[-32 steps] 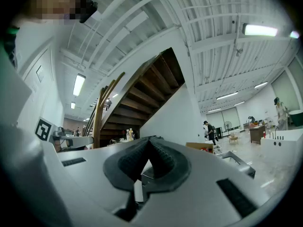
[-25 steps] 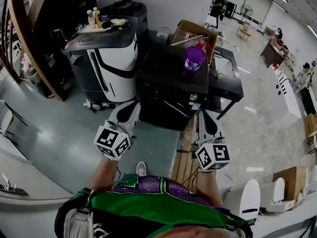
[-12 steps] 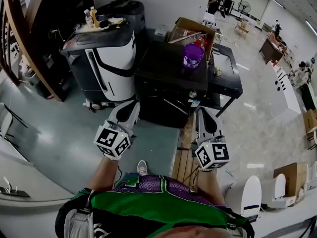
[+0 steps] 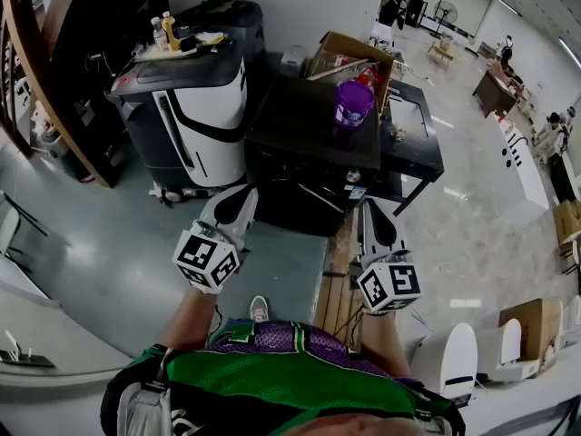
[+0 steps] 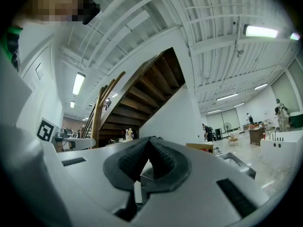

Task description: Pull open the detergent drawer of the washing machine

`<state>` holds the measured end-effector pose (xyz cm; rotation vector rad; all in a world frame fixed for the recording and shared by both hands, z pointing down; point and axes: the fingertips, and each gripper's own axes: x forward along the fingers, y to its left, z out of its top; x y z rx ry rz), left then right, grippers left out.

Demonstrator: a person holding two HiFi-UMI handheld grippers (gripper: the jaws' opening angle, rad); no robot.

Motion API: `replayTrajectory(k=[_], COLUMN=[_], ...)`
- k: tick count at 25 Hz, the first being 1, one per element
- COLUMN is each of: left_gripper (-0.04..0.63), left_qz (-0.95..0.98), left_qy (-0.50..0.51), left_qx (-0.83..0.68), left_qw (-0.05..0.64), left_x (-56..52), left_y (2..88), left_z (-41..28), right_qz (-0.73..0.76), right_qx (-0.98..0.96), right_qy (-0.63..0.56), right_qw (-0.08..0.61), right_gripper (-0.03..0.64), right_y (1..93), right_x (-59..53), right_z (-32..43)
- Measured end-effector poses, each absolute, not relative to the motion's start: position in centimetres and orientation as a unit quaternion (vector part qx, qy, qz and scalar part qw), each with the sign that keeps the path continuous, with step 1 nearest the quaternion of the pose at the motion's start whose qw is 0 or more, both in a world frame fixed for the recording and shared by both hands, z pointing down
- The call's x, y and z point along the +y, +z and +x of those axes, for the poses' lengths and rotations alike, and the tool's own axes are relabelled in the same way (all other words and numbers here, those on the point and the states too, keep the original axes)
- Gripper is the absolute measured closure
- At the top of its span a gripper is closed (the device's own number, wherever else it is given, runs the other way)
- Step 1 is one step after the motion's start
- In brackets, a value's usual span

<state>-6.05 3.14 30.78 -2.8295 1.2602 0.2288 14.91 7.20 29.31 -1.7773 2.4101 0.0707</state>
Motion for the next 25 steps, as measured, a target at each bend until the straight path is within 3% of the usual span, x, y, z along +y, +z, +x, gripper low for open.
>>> replayTrajectory(k=[25], left_gripper=[0.577], left_qz=[-0.913], left_qy=[0.068], left_qx=[0.403], left_qw=[0.008], left_x=[-9.3], left_y=[32.3], left_z=[-11.2], right_qz=[-0.577], right_qx=[0.814], right_qy=[0.017], right_qw=[0.07], right_gripper=[0.615], right_y=[30.0], right_x=[-5.6], right_z=[8.3])
